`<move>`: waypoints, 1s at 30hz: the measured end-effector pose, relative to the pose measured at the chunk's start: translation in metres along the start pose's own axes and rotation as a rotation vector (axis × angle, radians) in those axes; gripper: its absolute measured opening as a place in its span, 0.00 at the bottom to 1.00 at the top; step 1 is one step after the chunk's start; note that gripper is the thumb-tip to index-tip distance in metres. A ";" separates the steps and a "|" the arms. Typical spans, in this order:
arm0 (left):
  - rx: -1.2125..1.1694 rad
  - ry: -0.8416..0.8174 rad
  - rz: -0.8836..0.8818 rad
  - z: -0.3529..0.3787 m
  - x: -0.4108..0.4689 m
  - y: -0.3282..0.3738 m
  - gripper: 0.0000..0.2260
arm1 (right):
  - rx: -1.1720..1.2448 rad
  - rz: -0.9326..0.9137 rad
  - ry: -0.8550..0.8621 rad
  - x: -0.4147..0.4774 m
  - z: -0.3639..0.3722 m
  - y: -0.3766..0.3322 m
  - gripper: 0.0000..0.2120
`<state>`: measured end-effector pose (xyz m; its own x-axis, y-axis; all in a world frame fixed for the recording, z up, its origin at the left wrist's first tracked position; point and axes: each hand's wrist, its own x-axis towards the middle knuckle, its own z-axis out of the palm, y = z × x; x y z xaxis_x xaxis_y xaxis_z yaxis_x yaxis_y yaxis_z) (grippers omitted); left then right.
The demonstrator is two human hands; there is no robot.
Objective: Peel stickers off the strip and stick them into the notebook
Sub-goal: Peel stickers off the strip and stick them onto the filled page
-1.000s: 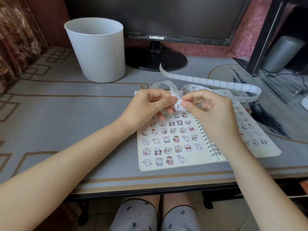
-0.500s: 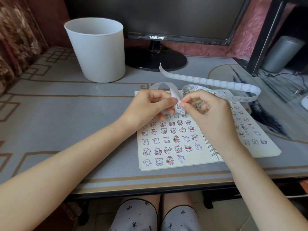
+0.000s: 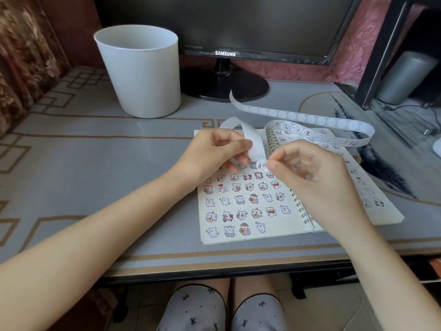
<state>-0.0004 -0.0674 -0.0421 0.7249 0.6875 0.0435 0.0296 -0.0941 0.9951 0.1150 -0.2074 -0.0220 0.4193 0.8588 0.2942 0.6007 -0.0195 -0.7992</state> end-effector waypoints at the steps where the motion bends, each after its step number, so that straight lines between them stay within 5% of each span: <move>1: -0.003 -0.003 -0.004 0.000 0.000 0.000 0.07 | 0.068 0.087 -0.071 -0.004 -0.004 -0.003 0.02; 5: -0.004 -0.011 -0.019 0.001 0.000 0.000 0.07 | 0.149 0.314 -0.285 -0.022 -0.021 -0.007 0.02; 30: 0.006 -0.014 -0.033 0.002 0.000 -0.001 0.07 | -0.142 0.337 -0.172 -0.040 -0.010 -0.003 0.04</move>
<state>0.0007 -0.0688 -0.0430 0.7332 0.6799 0.0097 0.0575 -0.0761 0.9954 0.1037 -0.2471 -0.0263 0.4956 0.8654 -0.0735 0.5427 -0.3747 -0.7517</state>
